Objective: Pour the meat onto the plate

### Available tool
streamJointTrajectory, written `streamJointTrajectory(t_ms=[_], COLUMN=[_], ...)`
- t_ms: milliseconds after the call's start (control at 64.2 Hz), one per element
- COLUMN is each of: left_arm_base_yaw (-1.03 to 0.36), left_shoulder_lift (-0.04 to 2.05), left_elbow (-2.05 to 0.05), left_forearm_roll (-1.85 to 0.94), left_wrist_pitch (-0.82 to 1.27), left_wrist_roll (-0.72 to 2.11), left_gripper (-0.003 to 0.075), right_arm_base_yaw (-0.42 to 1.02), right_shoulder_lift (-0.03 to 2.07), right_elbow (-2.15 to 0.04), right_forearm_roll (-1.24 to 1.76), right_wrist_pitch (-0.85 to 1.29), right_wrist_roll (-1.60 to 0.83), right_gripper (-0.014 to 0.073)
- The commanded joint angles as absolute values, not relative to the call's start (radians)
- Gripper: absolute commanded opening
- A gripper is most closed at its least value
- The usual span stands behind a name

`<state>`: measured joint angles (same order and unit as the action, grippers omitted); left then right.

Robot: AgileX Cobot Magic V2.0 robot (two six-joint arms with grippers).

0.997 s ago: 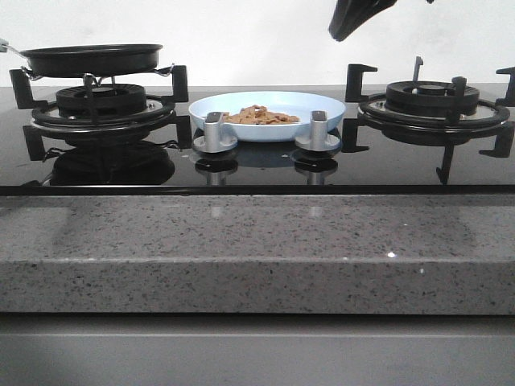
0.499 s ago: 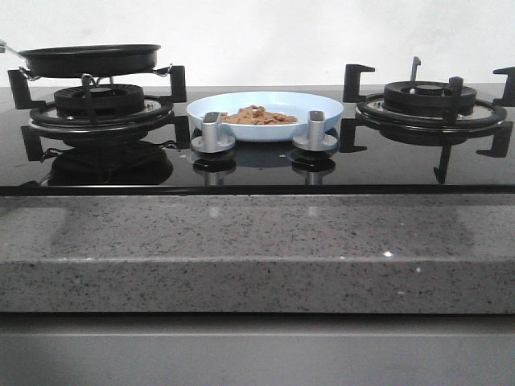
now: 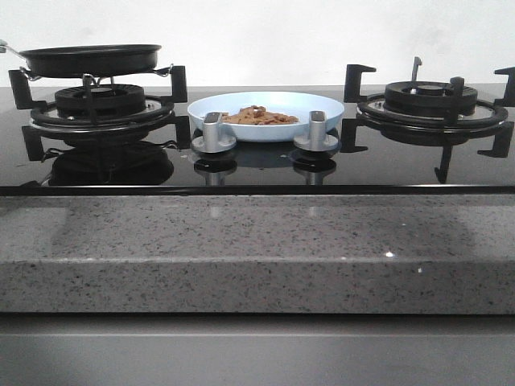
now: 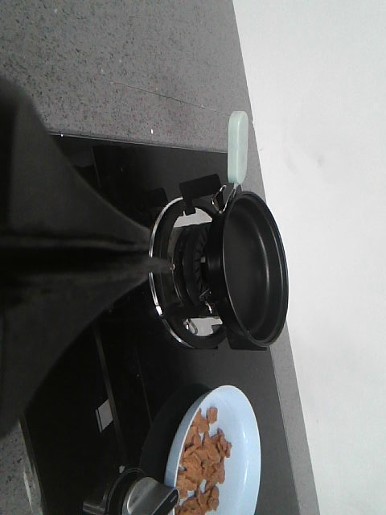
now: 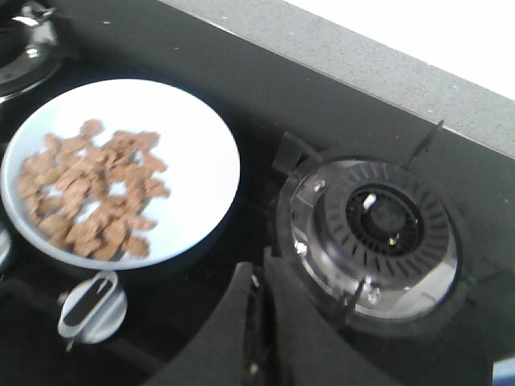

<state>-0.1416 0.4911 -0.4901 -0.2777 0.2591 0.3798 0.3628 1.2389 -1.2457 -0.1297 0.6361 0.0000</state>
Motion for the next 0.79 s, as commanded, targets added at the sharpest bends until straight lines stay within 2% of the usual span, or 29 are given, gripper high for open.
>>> streamJointTrajectory(t_ms=[0, 421, 608, 779], left_arm_base_yaw=[-0.149, -0.149, -0.149, -0.149], left_shoulder_lift=[0.492, 0.492, 0.492, 0.492], left_elbow=[-0.518, -0.518, -0.518, -0.518], left_forearm_roll=[-0.293, -0.293, -0.293, -0.294], left_wrist_pitch=[0.176, 0.177, 0.177, 0.187], left_wrist_roll=[0.373, 0.373, 0.373, 0.373], left_gripper=[-0.0020, -0.0020, -0.0020, -0.0020], right_arm_base_yaw=[0.362, 0.362, 0.362, 0.362], right_shoulder_lift=[1.095, 0.519, 0.328, 0.292], right_elbow=[-1.136, -0.533, -0.400, -0.386], right_forearm_roll=[-0.153, -0.094, -0.094, -0.094], right_wrist_pitch=[0.474, 0.183, 0.180, 0.147], right_wrist_roll=[0.000, 0.000, 0.000, 0.000], right_gripper=[-0.0060, -0.0060, -0.0060, -0.0060])
